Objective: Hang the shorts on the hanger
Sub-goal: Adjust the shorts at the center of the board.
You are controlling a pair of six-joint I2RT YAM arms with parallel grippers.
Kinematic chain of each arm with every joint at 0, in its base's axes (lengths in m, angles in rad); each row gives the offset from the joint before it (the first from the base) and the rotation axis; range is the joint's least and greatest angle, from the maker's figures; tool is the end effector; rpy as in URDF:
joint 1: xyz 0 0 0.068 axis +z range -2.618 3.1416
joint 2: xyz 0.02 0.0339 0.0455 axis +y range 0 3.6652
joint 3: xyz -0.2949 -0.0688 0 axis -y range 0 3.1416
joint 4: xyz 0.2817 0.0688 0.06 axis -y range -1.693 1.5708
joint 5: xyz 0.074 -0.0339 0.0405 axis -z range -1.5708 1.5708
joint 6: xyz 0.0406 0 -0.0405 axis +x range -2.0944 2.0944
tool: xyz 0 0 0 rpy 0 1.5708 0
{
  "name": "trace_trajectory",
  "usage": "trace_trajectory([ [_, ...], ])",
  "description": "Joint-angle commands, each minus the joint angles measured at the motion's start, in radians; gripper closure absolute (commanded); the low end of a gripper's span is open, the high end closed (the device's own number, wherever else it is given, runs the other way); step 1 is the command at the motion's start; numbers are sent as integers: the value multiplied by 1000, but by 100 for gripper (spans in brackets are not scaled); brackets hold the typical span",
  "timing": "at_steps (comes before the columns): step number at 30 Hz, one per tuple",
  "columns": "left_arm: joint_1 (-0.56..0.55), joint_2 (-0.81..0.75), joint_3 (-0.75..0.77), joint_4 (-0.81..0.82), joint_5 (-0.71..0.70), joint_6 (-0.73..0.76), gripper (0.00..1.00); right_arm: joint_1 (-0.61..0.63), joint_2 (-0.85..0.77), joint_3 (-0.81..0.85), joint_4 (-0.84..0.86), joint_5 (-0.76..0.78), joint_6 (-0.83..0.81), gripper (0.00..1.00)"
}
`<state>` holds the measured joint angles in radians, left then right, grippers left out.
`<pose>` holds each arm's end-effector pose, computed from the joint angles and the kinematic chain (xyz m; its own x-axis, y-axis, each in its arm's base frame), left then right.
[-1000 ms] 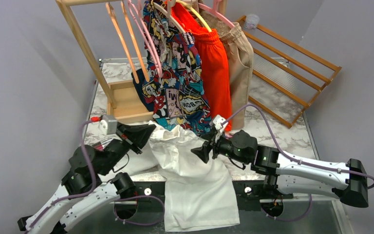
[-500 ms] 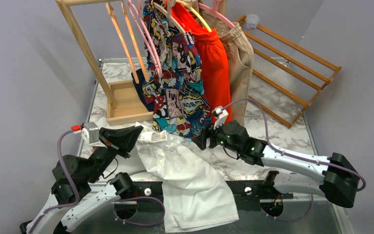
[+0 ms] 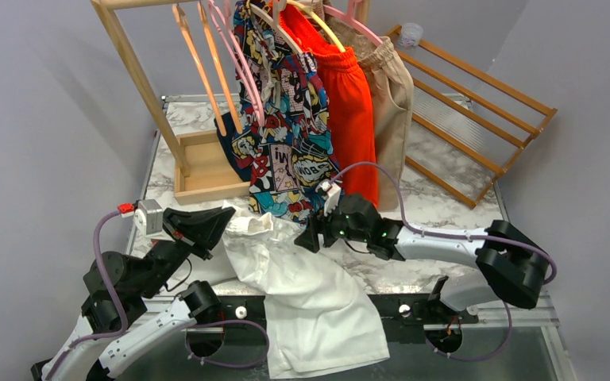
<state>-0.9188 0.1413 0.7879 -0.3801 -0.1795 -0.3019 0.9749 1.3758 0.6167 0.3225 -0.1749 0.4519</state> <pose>0.0219 -0.0168 0.4026 -0.0489 -0.4181 -0.9071 0.6945 0.6385 -0.3317 0.1692 0.2620 0.2043 -0.6081 -0.1305 -0.7831 -0.7092 0.5326 0.4619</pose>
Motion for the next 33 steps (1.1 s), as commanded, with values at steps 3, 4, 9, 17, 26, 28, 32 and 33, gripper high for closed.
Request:
trace_trajectory([
  [3, -4, 27, 53, 40, 47, 10, 100, 1, 104, 59, 70, -24, -23, 30],
  [4, -4, 32, 57, 43, 50, 10, 100, 1, 115, 60, 79, -17, -26, 30],
  [9, -3, 55, 63, 64, 73, 17, 100, 1, 171, 86, 126, -48, -42, 42],
  [17, -4, 80, 99, 70, 72, 19, 100, 13, -179, -6, 138, -24, -140, 99],
  [26, -5, 229, 153, 250, 33, 147, 100, 14, -542, 245, -241, 284, -459, 99],
  [28, -6, 338, 227, 326, 17, 226, 100, 14, -536, 360, -273, 297, -530, 99],
  [32, -5, 542, 412, 416, 34, 316, 100, 14, -553, 514, -317, 175, -595, 99],
  [33, -5, 559, 426, 427, 31, 319, 100, 14, -573, 514, -320, 131, -589, 99],
])
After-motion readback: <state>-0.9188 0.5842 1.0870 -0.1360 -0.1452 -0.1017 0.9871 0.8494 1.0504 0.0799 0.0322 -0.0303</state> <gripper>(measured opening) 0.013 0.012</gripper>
